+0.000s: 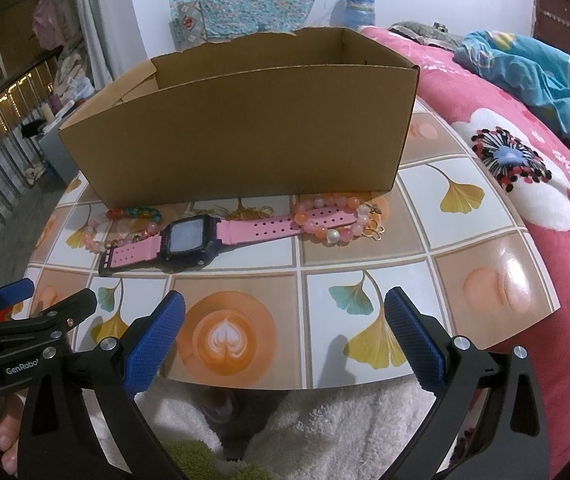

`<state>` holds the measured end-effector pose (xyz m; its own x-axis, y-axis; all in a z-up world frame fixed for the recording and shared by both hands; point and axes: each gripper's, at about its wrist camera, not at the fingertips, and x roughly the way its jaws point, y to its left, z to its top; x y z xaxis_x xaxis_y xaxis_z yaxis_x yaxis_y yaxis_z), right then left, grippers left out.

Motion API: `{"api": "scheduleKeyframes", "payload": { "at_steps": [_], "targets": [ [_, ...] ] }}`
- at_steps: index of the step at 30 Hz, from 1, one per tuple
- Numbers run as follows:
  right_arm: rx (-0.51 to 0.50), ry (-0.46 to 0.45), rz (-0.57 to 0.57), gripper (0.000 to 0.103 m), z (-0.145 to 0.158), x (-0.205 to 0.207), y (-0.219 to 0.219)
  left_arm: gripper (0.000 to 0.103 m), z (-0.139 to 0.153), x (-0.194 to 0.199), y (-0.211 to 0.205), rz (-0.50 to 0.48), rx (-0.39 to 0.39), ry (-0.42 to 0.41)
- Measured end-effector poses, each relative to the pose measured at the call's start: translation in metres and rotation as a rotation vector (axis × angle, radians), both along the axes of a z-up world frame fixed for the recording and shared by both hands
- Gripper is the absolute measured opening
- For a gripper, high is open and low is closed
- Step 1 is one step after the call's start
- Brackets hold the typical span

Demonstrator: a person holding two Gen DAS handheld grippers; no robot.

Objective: Organize jewelry

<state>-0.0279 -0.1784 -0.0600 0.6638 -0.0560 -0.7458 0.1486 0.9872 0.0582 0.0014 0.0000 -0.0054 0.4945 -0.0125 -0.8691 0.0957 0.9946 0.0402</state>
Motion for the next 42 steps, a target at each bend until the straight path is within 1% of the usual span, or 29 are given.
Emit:
{"api": "scheduleKeyframes", "payload": {
  "at_steps": [10, 13, 15, 17, 19, 20, 22, 23, 25, 27, 30, 31, 33, 34, 35, 36, 37, 39, 40, 42],
  "targets": [
    [-0.022, -0.026, -0.005, 0.097, 0.004, 0.001, -0.007, 0.095, -0.004, -0.001, 0.009, -0.006, -0.002, -0.011],
    [-0.039, -0.051, 0.037, 0.097, 0.008, 0.003, -0.009, 0.095, -0.007, 0.001, 0.016, -0.015, -0.011, -0.001],
    [-0.054, -0.075, 0.104, 0.097, 0.012, 0.006, -0.006, 0.095, -0.008, 0.005, 0.019, -0.026, -0.018, 0.009],
    [-0.068, -0.099, 0.193, 0.097, 0.016, 0.010, -0.001, 0.095, -0.008, 0.007, 0.021, -0.044, -0.007, 0.003],
    [-0.081, -0.111, 0.311, 0.097, 0.019, 0.017, 0.008, 0.095, -0.008, 0.007, 0.021, -0.074, -0.002, -0.010],
    [-0.084, -0.111, 0.366, 0.097, 0.020, 0.021, 0.011, 0.095, -0.008, 0.007, 0.022, -0.086, -0.012, -0.018],
    [-0.120, -0.104, 0.493, 0.097, 0.020, 0.031, 0.024, 0.095, -0.006, 0.007, 0.025, -0.107, -0.046, -0.035],
    [-0.127, -0.100, 0.537, 0.097, 0.019, 0.035, 0.027, 0.095, -0.006, 0.007, 0.027, -0.121, -0.076, -0.044],
    [-0.156, -0.083, 0.618, 0.094, 0.017, 0.047, 0.035, 0.095, -0.005, 0.008, 0.031, -0.151, -0.161, -0.049],
    [-0.179, -0.065, 0.697, 0.090, 0.013, 0.055, 0.046, 0.095, -0.004, 0.009, 0.036, -0.149, -0.227, -0.050],
    [-0.211, -0.022, 0.793, 0.084, 0.005, 0.065, 0.059, 0.095, -0.001, 0.008, 0.045, -0.145, -0.344, -0.087],
    [-0.221, -0.011, 0.811, 0.082, 0.002, 0.065, 0.063, 0.095, -0.002, 0.009, 0.048, -0.145, -0.368, -0.088],
    [-0.250, 0.032, 0.849, 0.074, -0.007, 0.071, 0.068, 0.095, -0.004, 0.013, 0.050, -0.145, -0.409, -0.087],
    [-0.263, 0.052, 0.860, 0.072, -0.011, 0.075, 0.069, 0.095, -0.006, 0.016, 0.050, -0.148, -0.418, -0.090],
    [-0.266, 0.071, 0.868, 0.066, -0.014, 0.077, 0.067, 0.095, -0.006, 0.015, 0.050, -0.156, -0.428, -0.097],
    [-0.267, 0.094, 0.878, 0.062, -0.018, 0.080, 0.065, 0.095, -0.007, 0.015, 0.050, -0.164, -0.433, -0.104],
    [-0.277, 0.105, 0.881, 0.061, -0.020, 0.082, 0.066, 0.095, -0.007, 0.016, 0.048, -0.175, -0.422, -0.116],
    [-0.278, 0.113, 0.889, 0.053, -0.022, 0.084, 0.065, 0.095, -0.005, 0.015, 0.043, -0.202, -0.381, -0.146],
    [-0.272, 0.120, 0.891, 0.052, -0.022, 0.086, 0.063, 0.095, -0.003, 0.013, 0.042, -0.209, -0.361, -0.160],
    [-0.229, 0.138, 0.900, 0.051, -0.021, 0.090, 0.058, 0.095, 0.001, 0.011, 0.037, -0.230, -0.298, -0.187]
  ]
}}
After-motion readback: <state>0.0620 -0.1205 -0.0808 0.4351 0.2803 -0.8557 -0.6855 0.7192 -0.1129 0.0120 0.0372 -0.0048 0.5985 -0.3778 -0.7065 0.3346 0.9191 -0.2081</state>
